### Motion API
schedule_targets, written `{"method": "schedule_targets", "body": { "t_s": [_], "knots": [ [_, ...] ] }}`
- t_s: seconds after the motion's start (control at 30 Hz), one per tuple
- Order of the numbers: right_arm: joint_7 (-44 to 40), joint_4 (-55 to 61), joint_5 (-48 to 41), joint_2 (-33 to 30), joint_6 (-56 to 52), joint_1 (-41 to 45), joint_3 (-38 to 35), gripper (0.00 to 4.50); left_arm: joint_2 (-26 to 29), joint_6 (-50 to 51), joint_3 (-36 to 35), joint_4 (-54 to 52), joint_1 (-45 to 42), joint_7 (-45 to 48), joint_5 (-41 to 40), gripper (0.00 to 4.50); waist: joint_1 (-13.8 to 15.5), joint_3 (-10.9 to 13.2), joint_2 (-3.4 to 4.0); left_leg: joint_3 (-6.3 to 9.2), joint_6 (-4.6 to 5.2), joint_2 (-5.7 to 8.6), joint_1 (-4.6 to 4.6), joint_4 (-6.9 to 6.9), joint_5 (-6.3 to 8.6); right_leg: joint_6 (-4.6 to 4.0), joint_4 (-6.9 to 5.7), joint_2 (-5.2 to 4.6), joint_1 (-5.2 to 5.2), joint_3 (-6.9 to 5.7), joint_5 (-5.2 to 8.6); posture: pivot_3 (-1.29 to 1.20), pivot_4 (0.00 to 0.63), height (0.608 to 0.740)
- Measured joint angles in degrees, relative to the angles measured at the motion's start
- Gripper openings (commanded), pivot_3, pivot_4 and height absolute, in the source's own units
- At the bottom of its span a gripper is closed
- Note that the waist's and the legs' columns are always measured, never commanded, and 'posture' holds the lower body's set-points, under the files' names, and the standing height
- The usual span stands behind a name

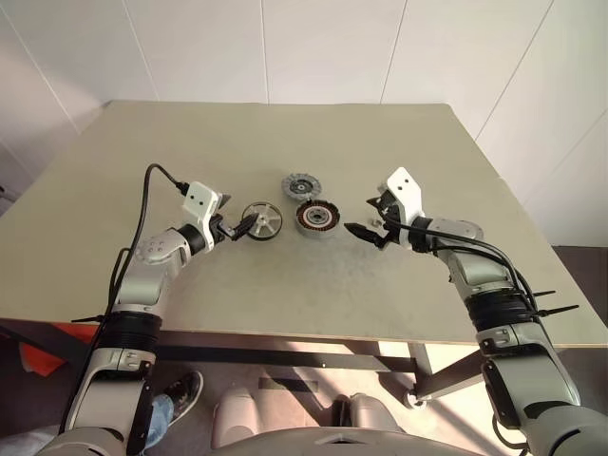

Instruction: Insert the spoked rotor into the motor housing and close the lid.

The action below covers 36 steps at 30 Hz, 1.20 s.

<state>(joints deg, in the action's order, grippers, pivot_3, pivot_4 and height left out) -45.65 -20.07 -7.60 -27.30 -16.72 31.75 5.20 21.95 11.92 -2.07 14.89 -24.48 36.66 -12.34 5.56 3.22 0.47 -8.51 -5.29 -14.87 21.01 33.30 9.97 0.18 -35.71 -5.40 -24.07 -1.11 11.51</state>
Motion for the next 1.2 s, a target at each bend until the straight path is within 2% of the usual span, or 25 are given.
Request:
{"method": "schedule_targets", "body": {
  "t_s": [0.73, 0.87, 1.0, 1.2],
  "knots": [
    [-0.6, -1.2, 1.2, -0.7, 1.0, 1.1, 0.2, 4.49, -0.1, -0.1, 0.0, -0.1, 0.1, -0.5, 0.3, 4.41, 0.0, 0.0, 0.00, 0.00, 0.01, 0.00, 0.00, 0.00, 0.01, 0.00, 0.00, 0.00, 0.00, 0.00, 0.00, 0.00, 0.000, 0.740],
    [-0.5, -2.9, 4.0, -1.7, 3.9, 2.3, 1.6, 4.49, 0.0, -0.7, 0.1, -0.1, 0.1, -1.4, 1.4, 4.41, 0.0, 0.0, 0.00, 0.00, -0.01, 0.00, 0.00, 0.00, -0.01, 0.00, 0.00, 0.00, 0.00, 0.00, 0.00, 0.00, 0.000, 0.740],
    [2.7, -8.8, 12.8, -4.2, 13.3, 4.7, 6.6, 4.49, 0.0, -2.8, -0.4, 0.9, -1.6, -4.9, 3.3, 4.41, 0.0, 0.0, 0.00, 0.01, -0.03, 0.00, 0.03, 0.03, -0.02, 0.00, 0.00, -0.01, 0.00, -0.02, 0.00, 0.00, 0.000, 0.740],
    [0.9, -10.2, 9.7, -0.3, 14.0, 5.7, 4.8, 4.49, -1.6, -3.3, -0.9, 1.2, -2.7, -5.8, 3.1, 4.41, -0.1, 0.0, 0.00, 0.00, 0.02, 0.00, 0.08, 0.02, 0.01, 0.00, 0.02, 0.00, -0.04, -0.01, 0.00, 0.00, 0.000, 0.740]
  ]
}}
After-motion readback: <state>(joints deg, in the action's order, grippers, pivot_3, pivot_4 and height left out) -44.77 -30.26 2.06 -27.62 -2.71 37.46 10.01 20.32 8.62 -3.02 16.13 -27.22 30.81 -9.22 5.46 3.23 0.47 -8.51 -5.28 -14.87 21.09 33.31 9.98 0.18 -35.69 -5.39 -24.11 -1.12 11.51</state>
